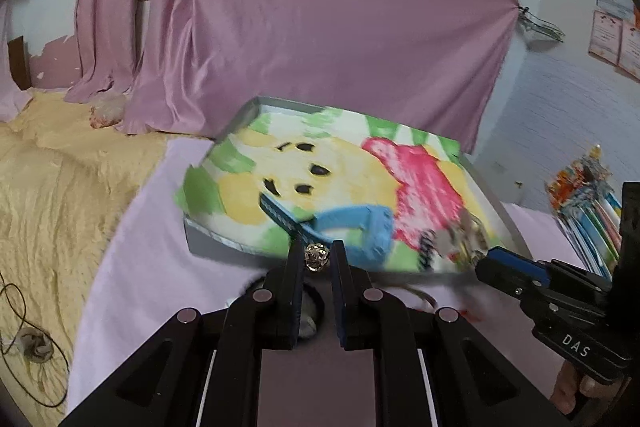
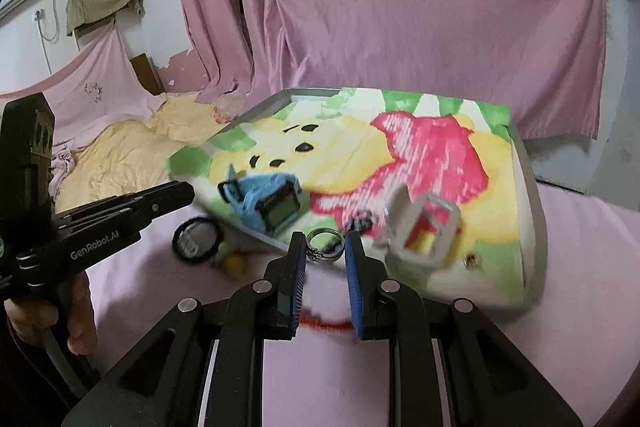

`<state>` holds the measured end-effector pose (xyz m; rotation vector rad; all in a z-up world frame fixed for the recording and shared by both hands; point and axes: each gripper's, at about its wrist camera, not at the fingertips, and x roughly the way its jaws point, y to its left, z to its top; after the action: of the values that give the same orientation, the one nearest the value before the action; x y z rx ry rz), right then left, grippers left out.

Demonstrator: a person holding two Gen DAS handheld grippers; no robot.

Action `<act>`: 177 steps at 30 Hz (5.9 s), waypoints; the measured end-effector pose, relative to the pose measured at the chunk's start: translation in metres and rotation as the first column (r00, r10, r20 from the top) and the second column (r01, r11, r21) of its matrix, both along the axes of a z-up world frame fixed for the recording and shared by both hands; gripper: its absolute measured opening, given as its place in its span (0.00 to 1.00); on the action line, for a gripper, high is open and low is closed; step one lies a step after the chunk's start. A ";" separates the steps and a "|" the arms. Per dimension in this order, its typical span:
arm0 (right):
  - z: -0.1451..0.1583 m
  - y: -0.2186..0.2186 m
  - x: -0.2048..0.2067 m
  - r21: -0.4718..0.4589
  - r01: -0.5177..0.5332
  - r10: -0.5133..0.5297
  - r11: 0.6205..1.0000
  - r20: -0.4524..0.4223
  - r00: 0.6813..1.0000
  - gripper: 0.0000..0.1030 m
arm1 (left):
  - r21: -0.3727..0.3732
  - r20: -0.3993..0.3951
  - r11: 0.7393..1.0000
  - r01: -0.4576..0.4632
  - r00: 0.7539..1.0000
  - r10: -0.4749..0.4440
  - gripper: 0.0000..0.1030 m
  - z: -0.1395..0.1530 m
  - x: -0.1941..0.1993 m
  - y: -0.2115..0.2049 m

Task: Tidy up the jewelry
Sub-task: 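Carry the ring and charm into the tray and open both tools, then lift both tools out of the tray and back over the table, then grasp the black hair tie with the left tool while the right tool grasps the brown cord with yellow bead, then lift the hair tie and the cord off the table with both tools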

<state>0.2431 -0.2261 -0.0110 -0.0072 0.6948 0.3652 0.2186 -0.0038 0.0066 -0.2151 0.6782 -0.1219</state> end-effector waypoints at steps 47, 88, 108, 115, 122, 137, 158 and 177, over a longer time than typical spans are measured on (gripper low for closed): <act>0.015 -0.014 -0.053 0.124 0.150 -0.176 0.981 0.240 0.955 0.96 | 0.036 0.187 0.999 0.016 0.982 -0.022 0.90 0.019 -0.040 0.014; -0.009 0.000 -0.090 0.033 0.168 -0.171 0.985 0.166 0.971 0.98 | 0.057 0.116 0.998 -0.022 0.993 0.016 0.99 -0.008 -0.079 0.041; -0.020 0.017 -0.043 0.030 0.055 -0.054 0.998 -0.028 0.998 0.68 | -0.018 -0.073 0.998 0.061 0.995 -0.062 0.53 -0.029 -0.033 0.029; -0.021 0.025 -0.030 0.008 0.027 -0.027 1.000 -0.043 0.999 0.53 | -0.010 -0.127 0.997 0.071 0.989 -0.072 0.40 -0.034 -0.018 0.024; -0.028 0.032 -0.013 0.035 0.022 -0.019 0.999 -0.097 0.995 0.43 | -0.002 -0.165 0.998 0.070 0.984 -0.070 0.33 -0.036 -0.011 0.021; -0.033 0.029 -0.008 0.085 0.022 -0.011 0.996 -0.129 0.992 0.07 | 0.008 -0.153 0.998 0.059 0.987 -0.057 0.06 -0.034 -0.013 0.014; -0.031 0.026 -0.015 0.046 0.018 -0.014 0.999 -0.104 0.995 0.02 | -0.016 -0.091 0.998 0.055 0.994 -0.057 0.05 -0.024 -0.034 0.012; -0.030 0.037 -0.017 -0.034 0.001 -0.004 0.999 -0.096 0.995 0.30 | -0.017 -0.100 0.998 0.059 0.993 -0.060 0.05 -0.025 -0.036 0.008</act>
<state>0.2261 -0.1891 -0.0413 -0.0211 0.7963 0.3530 0.1824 0.0038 -0.0182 -0.2154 0.7849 -0.1738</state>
